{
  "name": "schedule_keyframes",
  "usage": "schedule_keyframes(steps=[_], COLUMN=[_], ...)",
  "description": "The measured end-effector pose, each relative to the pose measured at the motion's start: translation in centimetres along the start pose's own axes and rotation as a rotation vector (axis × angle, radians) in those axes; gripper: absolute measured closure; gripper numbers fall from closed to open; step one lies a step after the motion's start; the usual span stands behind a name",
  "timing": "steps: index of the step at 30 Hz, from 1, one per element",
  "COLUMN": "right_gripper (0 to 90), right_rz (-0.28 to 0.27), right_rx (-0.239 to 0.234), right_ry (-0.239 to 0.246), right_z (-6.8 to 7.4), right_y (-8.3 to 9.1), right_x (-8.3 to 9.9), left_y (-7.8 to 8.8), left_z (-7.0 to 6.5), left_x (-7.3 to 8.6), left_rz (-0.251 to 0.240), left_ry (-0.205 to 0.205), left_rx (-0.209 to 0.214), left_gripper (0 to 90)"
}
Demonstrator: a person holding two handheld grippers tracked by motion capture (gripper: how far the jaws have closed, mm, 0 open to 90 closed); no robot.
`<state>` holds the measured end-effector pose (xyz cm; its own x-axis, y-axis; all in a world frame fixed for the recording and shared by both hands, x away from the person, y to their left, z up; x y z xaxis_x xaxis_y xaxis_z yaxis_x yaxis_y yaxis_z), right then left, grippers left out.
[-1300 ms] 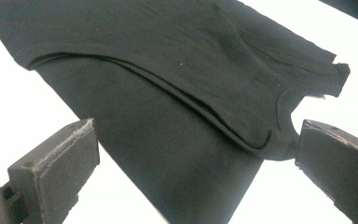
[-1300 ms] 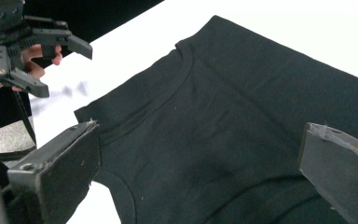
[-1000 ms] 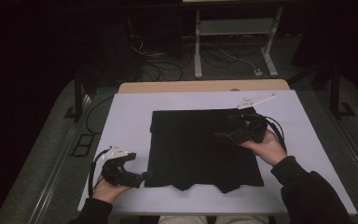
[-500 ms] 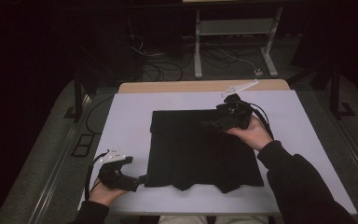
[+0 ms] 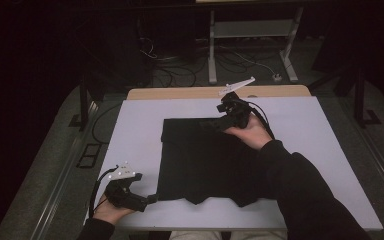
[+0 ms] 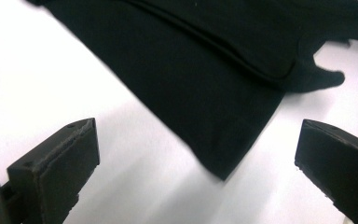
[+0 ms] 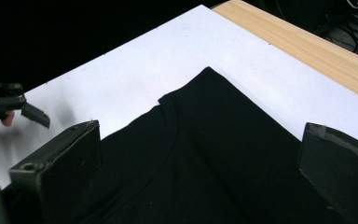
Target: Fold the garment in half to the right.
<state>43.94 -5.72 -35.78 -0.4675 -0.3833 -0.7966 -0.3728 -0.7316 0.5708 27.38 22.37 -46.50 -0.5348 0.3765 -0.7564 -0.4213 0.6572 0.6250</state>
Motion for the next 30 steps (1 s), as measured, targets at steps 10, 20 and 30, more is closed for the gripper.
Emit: schedule_keyframes(steps=[10,20,30], right_gripper=[0.0,1.5,1.6], right_rz=[0.016,0.013,0.029], right_rx=[0.003,-0.005,-0.004], right_ry=[-0.013,-0.029,-0.026], right_z=[-0.8,-1.6,-1.8], right_y=[-2.9,-5.6,-8.8], right_x=[-0.7,-1.5,-2.2], left_y=[-0.7,-1.2,-1.6], left_z=[-0.6,-1.2,-1.4], left_x=[0.6,0.9,1.0], left_rz=[0.045,0.067,0.07], left_ry=[-0.016,-0.033,-0.049], left_rx=[0.037,0.102,0.118], left_gripper=[0.0,0.0,3.1])
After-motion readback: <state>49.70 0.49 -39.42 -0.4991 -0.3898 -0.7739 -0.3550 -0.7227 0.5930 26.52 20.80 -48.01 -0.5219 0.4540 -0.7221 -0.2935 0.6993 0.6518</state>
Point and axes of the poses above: each handheld gripper's, and its own axes: y roughly backward along the jaws, x roughly out of its underside, z roughly to its left, the point moved 5 cm from there along -y, roughly forward along the jaws, and after that the axes turned 2 degrees about -z, right-handed, at the moved point
